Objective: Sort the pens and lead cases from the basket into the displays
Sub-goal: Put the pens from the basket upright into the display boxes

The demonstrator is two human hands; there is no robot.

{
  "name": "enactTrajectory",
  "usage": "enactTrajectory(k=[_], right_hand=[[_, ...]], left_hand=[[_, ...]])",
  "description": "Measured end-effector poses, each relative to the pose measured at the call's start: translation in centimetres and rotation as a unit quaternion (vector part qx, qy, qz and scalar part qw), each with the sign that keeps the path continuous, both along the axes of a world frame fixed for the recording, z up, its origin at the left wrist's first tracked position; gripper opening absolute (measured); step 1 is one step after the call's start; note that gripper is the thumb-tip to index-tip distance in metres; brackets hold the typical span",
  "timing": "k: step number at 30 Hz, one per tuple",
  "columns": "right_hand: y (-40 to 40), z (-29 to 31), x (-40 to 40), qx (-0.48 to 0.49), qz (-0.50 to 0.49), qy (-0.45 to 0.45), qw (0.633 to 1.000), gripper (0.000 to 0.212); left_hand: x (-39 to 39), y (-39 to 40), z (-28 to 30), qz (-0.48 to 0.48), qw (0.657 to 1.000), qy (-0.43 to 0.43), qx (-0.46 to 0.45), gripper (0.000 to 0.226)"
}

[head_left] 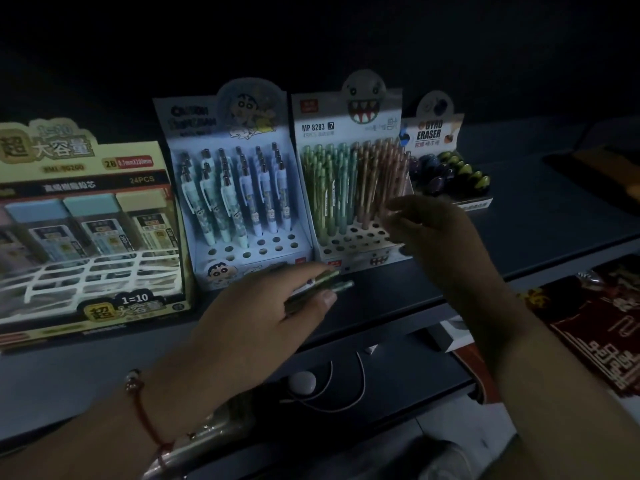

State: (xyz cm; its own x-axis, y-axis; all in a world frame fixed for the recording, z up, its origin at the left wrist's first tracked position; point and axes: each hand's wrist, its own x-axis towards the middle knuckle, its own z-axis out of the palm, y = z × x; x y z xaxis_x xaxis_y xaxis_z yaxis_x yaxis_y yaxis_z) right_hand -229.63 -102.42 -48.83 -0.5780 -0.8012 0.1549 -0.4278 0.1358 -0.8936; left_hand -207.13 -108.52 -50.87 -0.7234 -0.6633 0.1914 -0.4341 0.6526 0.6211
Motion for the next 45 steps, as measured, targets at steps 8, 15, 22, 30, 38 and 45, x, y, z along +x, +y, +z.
enactTrajectory(k=[8,15,22,30,38,45], right_hand=[[1.4,0.9,3.7,0.144,0.23,-0.245,0.931,0.026],[1.1,0.4,4.2,0.139,0.237,-0.252,0.928,0.01],[0.9,0.8,3.8,0.115,0.21,-0.251,0.938,0.008],[1.0,1.7,2.8,0.082,0.139,-0.299,0.941,0.01],[1.0,2.1,0.6,0.058,0.078,-0.327,0.94,0.016],[2.1,2.9,-1.3,-0.03,0.085,-0.352,0.932,0.024]], left_hand=[[-0.1,-0.1,0.2,0.008,0.999,0.04,0.003,0.031],[-0.3,0.1,0.4,-0.006,0.998,0.056,0.011,0.024],[-0.2,0.0,0.1,0.029,0.998,0.056,0.029,0.036],[0.0,-0.4,0.2,0.036,0.997,0.058,0.019,0.045],[0.3,-0.6,0.2,0.033,0.999,0.04,-0.013,0.041],[0.2,-0.3,0.3,0.024,0.998,0.027,-0.059,0.037]])
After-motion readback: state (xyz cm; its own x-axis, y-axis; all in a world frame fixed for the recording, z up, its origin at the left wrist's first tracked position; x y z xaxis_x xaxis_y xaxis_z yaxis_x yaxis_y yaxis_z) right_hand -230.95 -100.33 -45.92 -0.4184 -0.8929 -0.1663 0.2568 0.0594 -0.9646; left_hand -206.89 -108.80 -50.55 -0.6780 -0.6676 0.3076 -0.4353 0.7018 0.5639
